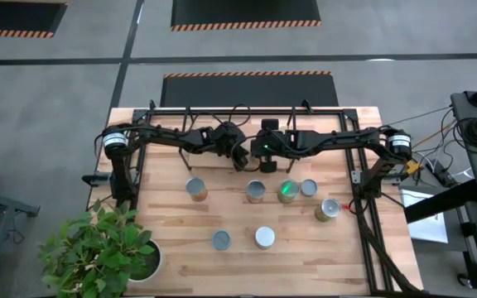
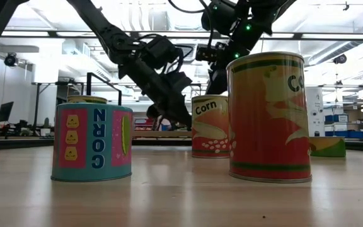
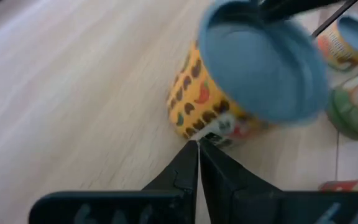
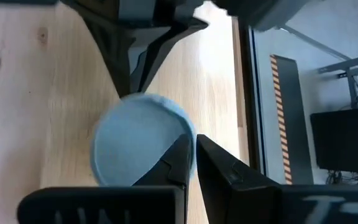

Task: Pick and place cans onto a shelf
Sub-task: Put the small yellow canned bean on the shelf, then adjust the shelf

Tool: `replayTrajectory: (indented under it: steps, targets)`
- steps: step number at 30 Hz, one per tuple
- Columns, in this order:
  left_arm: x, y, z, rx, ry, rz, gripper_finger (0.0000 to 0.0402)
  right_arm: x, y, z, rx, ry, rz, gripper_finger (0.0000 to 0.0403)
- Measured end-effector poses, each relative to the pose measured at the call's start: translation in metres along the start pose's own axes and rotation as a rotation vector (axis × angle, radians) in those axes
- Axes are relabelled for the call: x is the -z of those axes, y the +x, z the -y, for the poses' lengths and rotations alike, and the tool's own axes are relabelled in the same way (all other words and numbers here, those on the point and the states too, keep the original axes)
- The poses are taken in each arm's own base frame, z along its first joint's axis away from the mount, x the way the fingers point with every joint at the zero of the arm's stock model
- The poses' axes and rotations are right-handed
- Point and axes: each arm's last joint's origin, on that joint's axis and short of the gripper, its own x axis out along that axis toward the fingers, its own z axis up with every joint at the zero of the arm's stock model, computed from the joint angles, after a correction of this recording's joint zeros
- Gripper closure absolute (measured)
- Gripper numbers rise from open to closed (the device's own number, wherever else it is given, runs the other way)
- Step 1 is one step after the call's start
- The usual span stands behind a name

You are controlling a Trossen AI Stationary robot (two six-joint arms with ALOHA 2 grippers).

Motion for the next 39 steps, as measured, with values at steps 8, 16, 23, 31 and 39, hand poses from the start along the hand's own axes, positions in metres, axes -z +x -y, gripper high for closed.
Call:
replayTrajectory:
  steps: [8, 16, 23, 31, 39]
  targets:
    - [-0.007, -0.004, 0.002, 0.009, 0.028, 0.059, 0.0401, 0.001, -0.035, 0.011, -0.037, 0.042, 0.001, 0.0385]
    - [-0.02, -0.018, 0.006, 0.02, 0.063, 0.129, 0.0401, 0.013, -0.071, 0.008, -0.177, 0.174, 0.097, 0.0385]
    - [-0.033, -0.039, 0.016, 0.043, 0.091, 0.201, 0.0401, 0.024, -0.094, -0.009, -0.209, 0.203, 0.146, 0.0385]
    - [-0.038, -0.059, 0.044, 0.101, 0.188, 0.256, 0.0402, 0.037, -0.12, -0.031, -0.284, 0.158, 0.169, 0.0385]
    - [-0.033, -0.067, 0.061, 0.133, 0.253, 0.225, 0.0402, 0.062, -0.138, -0.036, -0.391, 0.246, 0.042, 0.0385]
